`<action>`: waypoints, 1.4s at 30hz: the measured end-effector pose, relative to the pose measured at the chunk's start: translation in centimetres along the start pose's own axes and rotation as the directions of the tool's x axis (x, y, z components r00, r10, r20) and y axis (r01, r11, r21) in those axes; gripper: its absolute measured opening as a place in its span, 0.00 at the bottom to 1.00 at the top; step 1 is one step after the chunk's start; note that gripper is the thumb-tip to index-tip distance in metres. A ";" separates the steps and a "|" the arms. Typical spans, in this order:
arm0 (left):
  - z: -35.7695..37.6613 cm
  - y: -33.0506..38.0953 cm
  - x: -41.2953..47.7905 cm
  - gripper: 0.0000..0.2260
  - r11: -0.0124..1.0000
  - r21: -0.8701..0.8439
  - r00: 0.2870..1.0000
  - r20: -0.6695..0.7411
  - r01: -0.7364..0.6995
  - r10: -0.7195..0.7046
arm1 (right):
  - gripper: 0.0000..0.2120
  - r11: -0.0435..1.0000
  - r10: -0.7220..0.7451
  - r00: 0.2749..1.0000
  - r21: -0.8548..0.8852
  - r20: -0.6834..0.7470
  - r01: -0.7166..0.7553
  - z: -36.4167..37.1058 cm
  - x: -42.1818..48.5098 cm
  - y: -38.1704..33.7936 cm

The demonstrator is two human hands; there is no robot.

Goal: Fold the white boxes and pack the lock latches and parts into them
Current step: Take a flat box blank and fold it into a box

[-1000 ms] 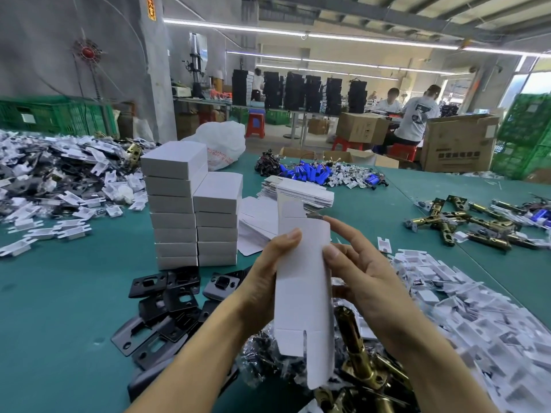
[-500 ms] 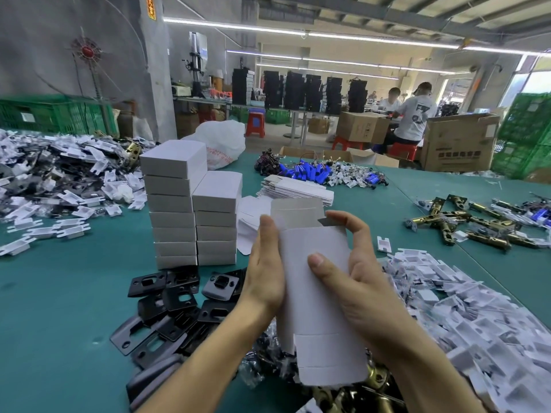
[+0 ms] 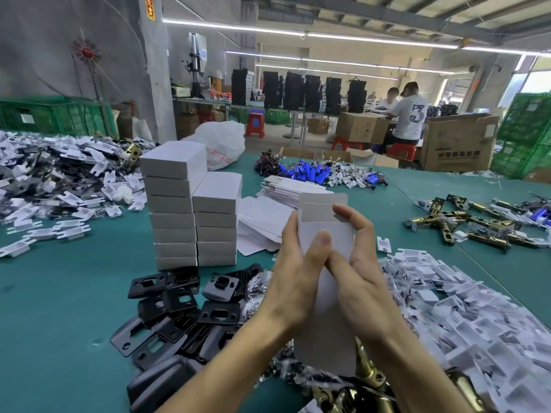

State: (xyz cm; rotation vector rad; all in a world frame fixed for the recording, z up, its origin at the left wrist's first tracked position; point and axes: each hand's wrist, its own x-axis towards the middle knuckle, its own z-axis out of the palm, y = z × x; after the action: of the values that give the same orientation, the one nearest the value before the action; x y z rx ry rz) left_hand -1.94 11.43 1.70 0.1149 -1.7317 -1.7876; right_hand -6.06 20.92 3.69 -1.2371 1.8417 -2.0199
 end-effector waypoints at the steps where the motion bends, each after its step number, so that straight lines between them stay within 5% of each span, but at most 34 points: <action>1: -0.1 -0.1 0.0 0.29 0.999 -0.033 1.000 0.014 -0.002 0.003 | 0.15 1.000 0.012 1.000 -0.001 -0.006 -0.012 0.1 0.0 -0.1; 6: 0.3 -0.2 -0.3 0.30 0.996 0.001 0.995 0.029 -0.094 0.094 | 0.22 0.999 0.038 0.998 -0.027 -0.051 -0.040 0.2 -0.2 -0.2; 11: -1.0 -0.1 0.0 0.27 0.983 -0.076 0.983 -0.090 -0.166 0.159 | 0.15 0.997 0.041 0.996 0.057 0.073 -0.045 -1.0 0.1 -0.4; 15: -1.4 -0.3 0.2 0.19 0.962 0.053 0.959 -0.084 -0.267 0.271 | 0.19 0.995 0.008 0.990 0.098 0.143 -0.022 -2.2 0.7 0.1; 23: -1.7 -1.0 0.1 0.03 0.962 0.059 0.945 -0.180 -0.267 0.273 | 0.13 0.999 -0.013 0.995 0.053 0.100 0.008 -1.9 0.6 0.8; 32: -2.0 -1.6 -0.2 0.26 0.931 0.249 0.926 -0.202 -0.267 0.320 | 0.06 0.995 0.090 0.986 0.040 0.141 -0.096 -2.9 0.5 1.6; 42: -2.0 -1.9 -0.1 0.23 0.869 0.431 0.920 -0.183 -0.243 0.348 | 0.11 0.990 0.125 0.981 -0.086 0.146 -0.114 -4.5 0.4 0.5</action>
State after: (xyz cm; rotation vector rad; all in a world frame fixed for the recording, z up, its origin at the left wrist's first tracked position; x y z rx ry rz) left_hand -1.59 9.61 -0.39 0.2263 -1.7898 -1.1241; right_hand -9.34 23.98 3.86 -1.2299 1.8888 -1.7580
